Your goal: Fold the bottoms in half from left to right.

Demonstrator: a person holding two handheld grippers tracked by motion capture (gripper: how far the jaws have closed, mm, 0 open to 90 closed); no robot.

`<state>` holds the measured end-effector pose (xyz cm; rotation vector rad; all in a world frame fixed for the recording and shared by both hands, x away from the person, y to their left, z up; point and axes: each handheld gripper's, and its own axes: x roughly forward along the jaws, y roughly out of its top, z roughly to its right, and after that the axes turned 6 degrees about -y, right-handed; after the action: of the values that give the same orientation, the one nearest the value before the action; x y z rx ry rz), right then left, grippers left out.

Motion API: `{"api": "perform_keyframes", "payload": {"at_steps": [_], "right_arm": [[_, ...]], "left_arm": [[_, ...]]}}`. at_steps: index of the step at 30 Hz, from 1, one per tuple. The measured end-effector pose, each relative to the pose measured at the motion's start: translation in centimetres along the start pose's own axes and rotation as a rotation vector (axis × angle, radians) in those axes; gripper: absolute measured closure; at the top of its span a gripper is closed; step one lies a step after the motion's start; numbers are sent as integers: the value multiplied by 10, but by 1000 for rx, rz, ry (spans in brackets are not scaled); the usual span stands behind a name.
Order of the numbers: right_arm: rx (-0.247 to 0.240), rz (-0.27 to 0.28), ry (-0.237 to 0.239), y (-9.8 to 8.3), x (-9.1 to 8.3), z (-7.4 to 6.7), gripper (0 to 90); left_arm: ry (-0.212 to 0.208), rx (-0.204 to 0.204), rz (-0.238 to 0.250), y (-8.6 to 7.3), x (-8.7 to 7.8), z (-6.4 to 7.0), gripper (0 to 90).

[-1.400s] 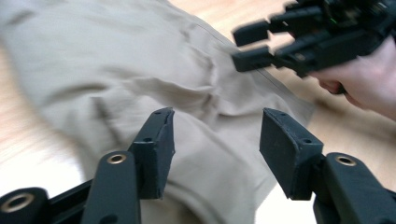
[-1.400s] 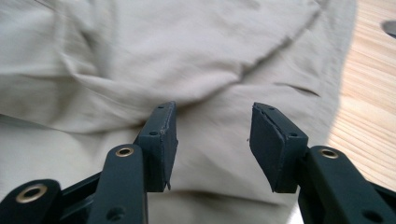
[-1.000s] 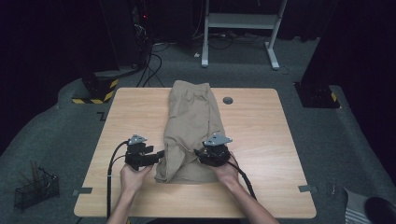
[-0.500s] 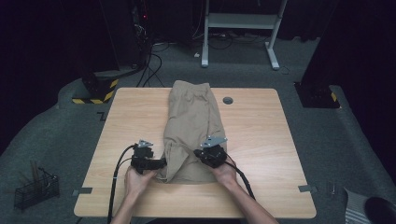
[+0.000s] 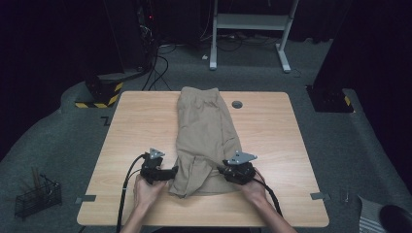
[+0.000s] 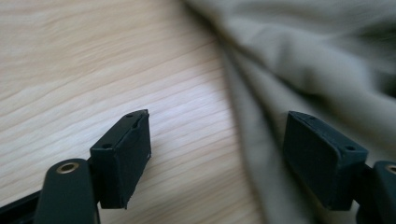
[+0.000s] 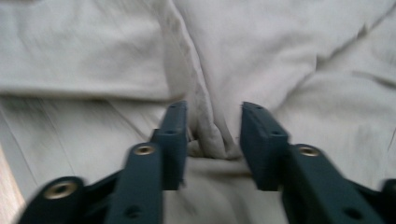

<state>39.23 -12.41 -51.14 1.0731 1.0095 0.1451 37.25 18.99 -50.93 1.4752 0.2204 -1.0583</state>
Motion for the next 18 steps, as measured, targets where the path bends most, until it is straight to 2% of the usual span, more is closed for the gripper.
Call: {"api": "perform_keyframes", "payload": {"at_steps": [3, 6, 7, 10, 13, 16, 17, 18], "right_arm": [[-18, 13, 12, 9, 3, -4, 575], [-12, -11, 33, 13, 15, -5, 747], [-6, -32, 31, 13, 21, -5, 789], [-11, -68, 23, 15, 36, -2, 849], [-36, -71, -11, 24, 46, 0, 865], [-24, -68, -30, 31, 58, 6, 858], [-12, -70, -33, 33, 60, 9, 829], [0, -74, -38, 34, 61, 10, 772]], "left_arm": [[33, 23, -22, 1, 5, 5, 209], [94, 17, -49, 2, 14, 4, 213], [94, 11, -36, 3, 16, 2, 205], [118, 12, -35, 10, 21, -6, 202], [154, 7, -28, 22, 30, -17, 198], [153, -39, -29, 33, 38, -31, 188], [152, -40, -38, 35, 39, -33, 191], [147, -46, -26, 36, 37, -33, 201]]}}
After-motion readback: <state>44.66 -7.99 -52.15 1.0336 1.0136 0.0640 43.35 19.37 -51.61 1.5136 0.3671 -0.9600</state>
